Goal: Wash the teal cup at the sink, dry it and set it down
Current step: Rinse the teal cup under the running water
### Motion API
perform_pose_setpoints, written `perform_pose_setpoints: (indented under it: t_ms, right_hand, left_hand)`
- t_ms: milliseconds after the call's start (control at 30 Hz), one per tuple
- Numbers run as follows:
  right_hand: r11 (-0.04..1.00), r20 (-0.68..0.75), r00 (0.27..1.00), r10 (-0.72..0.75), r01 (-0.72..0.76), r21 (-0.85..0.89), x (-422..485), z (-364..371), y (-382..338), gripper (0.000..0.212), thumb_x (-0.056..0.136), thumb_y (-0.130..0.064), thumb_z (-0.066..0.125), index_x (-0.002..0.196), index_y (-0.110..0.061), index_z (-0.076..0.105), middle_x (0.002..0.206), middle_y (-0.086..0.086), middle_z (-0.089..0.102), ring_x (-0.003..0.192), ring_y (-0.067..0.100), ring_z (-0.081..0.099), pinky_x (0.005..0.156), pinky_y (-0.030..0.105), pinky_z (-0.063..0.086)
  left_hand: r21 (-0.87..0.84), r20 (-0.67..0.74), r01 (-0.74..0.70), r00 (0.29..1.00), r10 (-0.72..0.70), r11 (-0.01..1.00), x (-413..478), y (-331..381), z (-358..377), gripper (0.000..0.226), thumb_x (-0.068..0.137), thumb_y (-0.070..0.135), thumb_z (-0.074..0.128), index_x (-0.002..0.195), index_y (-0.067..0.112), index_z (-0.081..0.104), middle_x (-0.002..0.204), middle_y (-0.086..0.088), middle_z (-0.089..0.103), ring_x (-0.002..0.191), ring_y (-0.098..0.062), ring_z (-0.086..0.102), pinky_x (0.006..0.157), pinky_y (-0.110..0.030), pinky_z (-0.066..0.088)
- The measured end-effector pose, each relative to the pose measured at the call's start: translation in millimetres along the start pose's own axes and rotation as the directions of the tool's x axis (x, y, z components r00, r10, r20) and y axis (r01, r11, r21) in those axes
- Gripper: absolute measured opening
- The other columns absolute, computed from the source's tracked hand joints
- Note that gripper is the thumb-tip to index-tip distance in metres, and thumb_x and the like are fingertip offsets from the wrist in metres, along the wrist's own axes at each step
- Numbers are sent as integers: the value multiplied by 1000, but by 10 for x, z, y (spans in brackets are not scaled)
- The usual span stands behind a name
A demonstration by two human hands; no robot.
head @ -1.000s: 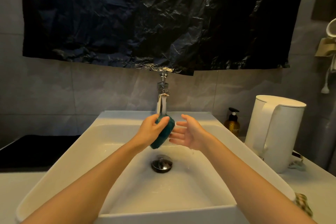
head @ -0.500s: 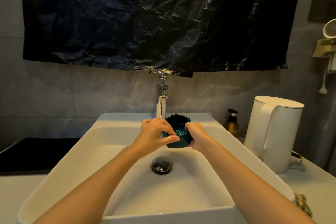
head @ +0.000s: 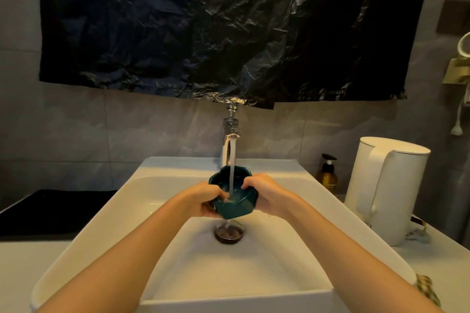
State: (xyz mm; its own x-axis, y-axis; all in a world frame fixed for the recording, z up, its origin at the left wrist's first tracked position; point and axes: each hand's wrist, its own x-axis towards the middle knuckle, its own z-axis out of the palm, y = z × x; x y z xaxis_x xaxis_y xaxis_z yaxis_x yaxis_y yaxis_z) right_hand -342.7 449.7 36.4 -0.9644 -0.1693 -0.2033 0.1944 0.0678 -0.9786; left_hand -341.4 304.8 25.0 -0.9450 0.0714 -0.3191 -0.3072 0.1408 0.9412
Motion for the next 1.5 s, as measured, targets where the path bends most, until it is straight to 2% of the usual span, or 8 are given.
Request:
perform_pose_setpoints:
  t_ms: [200,500,667,800,933,1067,1233,1500]
  right_hand:
    - [912,-58,958,-280,247,-327,36,-69,-126,41,100,-18,37,141,-16,41,151,2,36,133,22,37,113,40,28]
    - [375,189,684,-705,584,-720,175,113,-1108,65,95,-2,37,153,-25,16,159,-4,16,141,12,27,104,20,26]
    - [353,77,642,-763,513,-782,215,122,-1057,50,96,-9,36,143,-25,42,100,7,68,58,9,48,54,24,40]
    - [274,166,639,-751,531,-802,116,86,-914,51,96,-11,34,144,-27,40,133,6,57,68,14,58,67,28,44]
    - [372,166,668,-725,583,-722,70,101,-856,54,95,-8,40,147,-23,35,151,-3,36,132,17,41,104,26,34]
    - [413,-69,502,-862,617,-669,76,-54,-372,35,88,-6,52,119,-21,58,120,-2,56,105,11,54,93,33,49]
    - [685,86,957,-275,258,-681,61,-218,57,45,87,-22,64,128,-21,45,116,0,53,91,11,55,70,23,49]
    - [684,92,941,-327,303,-663,89,-316,231,23,95,-18,55,117,-12,50,91,8,65,54,10,56,52,22,49]
  left_hand:
    - [140,-183,-46,981,72,989,-1,-21,-53,21,87,7,62,103,6,48,101,-15,59,92,-25,59,69,-33,54]
    - [121,-262,-60,961,90,991,50,-6,-118,32,87,6,62,116,3,49,107,-15,54,101,-30,55,75,-38,54]
    - [131,-270,-68,957,102,989,82,-9,-119,37,87,7,62,120,3,48,113,-17,56,101,-30,56,78,-39,55]
    - [130,-258,-80,960,112,988,54,-9,-107,38,87,6,60,123,3,48,111,-16,56,96,-29,55,72,-39,55]
    - [172,-257,-82,958,125,982,38,-12,-91,40,87,7,60,125,5,47,117,-18,56,102,-31,55,70,-38,54]
    - [213,-250,-94,957,148,972,54,-7,-62,40,87,9,62,124,7,47,119,-16,56,107,-31,54,73,-37,53]
    - [457,-242,-151,927,286,877,87,-24,18,36,86,14,63,119,12,48,116,-12,58,103,-26,55,81,-36,53]
    - [712,-141,-370,757,638,596,65,-67,140,39,83,13,63,118,22,49,112,-2,61,99,-22,58,84,-33,52]
